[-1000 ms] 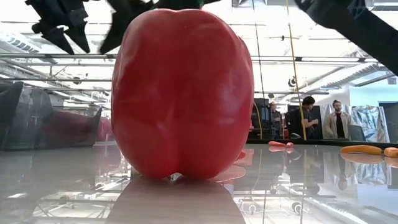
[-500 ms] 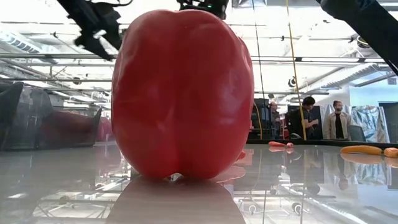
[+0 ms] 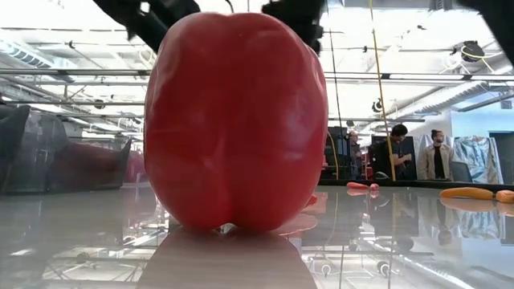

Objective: Sort produce into baskets
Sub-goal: Put the red bell pepper into the top black bin

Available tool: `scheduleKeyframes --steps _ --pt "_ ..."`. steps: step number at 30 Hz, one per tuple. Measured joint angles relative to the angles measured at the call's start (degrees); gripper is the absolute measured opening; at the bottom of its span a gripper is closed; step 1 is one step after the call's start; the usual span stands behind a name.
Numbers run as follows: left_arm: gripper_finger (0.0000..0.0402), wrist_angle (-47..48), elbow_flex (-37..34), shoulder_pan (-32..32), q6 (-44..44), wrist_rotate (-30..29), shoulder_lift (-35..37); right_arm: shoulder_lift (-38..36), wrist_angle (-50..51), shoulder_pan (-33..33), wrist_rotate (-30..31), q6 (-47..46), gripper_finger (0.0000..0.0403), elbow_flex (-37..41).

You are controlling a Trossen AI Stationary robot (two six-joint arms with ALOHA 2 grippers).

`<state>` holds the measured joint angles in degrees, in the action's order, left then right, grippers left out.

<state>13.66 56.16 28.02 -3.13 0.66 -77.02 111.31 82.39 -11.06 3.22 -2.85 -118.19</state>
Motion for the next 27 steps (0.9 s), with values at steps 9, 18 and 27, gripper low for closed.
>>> scheduleKeyframes --steps 9,18,27 --pt "0.0380 -20.3 0.0 -0.9 6.9 0.6 -13.2 -28.3 -30.6 -1.6 -0.1 -12.9 0.0189 42.3" --pt "0.0380 -29.6 0.9 -0.3 6.6 -0.4 -25.0 -42.5 -38.4 -1.6 0.1 -18.1 0.0107 59.6" --pt "0.0378 -29.9 4.9 -0.2 6.5 -2.2 -29.9 -45.1 -40.2 -1.6 0.0 -15.8 0.0063 64.2"
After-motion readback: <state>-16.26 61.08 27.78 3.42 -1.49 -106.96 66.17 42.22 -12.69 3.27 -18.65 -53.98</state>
